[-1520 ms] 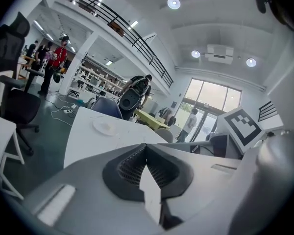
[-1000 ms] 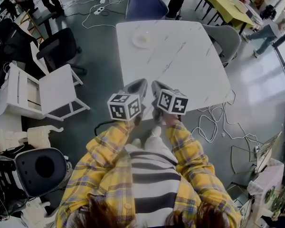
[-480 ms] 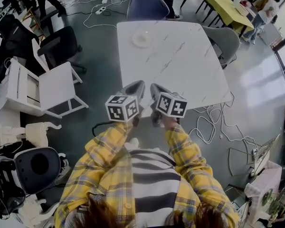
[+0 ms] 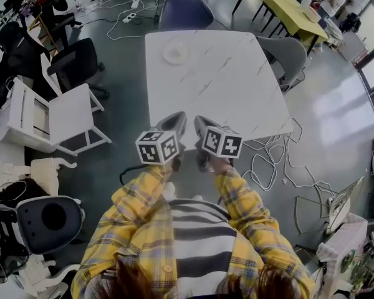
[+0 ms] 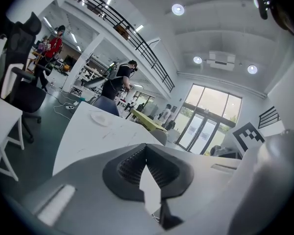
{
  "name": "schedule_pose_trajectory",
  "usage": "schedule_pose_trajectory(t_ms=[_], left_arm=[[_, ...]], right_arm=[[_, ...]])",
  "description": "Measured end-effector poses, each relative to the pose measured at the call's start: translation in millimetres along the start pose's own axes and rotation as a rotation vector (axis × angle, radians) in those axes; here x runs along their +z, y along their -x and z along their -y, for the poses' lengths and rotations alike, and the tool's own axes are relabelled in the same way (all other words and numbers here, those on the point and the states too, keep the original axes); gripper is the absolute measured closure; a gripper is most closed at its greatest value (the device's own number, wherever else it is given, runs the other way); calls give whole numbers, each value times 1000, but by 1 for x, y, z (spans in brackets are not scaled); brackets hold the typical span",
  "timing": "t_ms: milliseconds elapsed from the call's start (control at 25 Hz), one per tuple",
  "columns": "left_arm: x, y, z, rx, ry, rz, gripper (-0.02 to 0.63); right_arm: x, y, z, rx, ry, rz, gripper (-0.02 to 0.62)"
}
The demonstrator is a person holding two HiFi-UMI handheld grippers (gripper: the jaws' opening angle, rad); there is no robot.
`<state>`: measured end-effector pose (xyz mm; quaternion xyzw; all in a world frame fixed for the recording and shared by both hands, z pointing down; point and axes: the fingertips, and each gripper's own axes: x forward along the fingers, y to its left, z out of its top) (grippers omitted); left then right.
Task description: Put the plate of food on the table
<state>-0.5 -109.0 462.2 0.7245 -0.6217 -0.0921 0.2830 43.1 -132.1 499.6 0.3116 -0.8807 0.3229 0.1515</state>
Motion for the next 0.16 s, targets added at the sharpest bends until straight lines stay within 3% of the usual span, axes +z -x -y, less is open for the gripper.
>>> schedule_pose_trajectory(t_ms=[160], left_arm=[[-2, 11, 6, 11, -6, 15, 615]], right_arm=[[0, 12, -2, 17, 37, -6, 595]])
